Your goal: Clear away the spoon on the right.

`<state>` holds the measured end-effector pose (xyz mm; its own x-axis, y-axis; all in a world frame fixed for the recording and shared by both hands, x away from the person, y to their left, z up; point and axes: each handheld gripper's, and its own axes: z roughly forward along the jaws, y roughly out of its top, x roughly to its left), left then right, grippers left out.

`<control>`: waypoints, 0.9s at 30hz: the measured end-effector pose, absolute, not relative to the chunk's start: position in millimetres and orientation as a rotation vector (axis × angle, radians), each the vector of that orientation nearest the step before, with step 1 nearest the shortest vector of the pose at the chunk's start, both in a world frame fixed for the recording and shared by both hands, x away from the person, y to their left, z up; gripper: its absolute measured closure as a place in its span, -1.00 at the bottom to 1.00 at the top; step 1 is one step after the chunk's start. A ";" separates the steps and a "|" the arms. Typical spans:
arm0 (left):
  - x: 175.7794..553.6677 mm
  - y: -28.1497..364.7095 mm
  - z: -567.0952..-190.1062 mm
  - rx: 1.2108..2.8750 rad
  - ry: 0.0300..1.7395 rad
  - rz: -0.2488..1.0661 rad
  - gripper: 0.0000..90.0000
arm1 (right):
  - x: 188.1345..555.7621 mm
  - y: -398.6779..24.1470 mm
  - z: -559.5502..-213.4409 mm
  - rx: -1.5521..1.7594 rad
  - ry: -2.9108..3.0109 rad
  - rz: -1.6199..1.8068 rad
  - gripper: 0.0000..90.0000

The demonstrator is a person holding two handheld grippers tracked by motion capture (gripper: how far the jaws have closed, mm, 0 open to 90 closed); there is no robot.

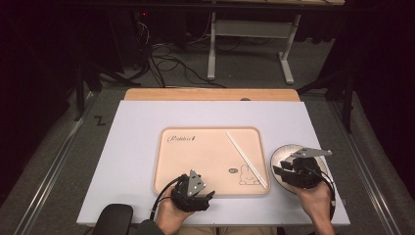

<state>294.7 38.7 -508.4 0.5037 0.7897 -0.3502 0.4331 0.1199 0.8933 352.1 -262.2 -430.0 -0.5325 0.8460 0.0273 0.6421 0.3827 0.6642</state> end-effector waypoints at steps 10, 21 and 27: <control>294.0 36.6 -509.2 1.525 1.092 0.367 -0.30 | 350.0 -277.8 -420.0 1.320 2.294 0.864 0.41; 292.8 32.4 -511.4 1.534 1.082 0.368 -0.30 | 353.3 -286.5 -421.8 1.338 2.313 0.654 0.38; 292.6 32.4 -512.0 1.546 1.080 0.372 -0.30 | 358.1 -294.6 -426.5 1.365 2.310 0.532 0.36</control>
<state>292.6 32.4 -512.0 0.5256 0.7889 -0.3184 0.4255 0.0803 0.9014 358.1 -294.6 -426.5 -0.4408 0.8855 -0.1472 0.7318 0.4494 0.5123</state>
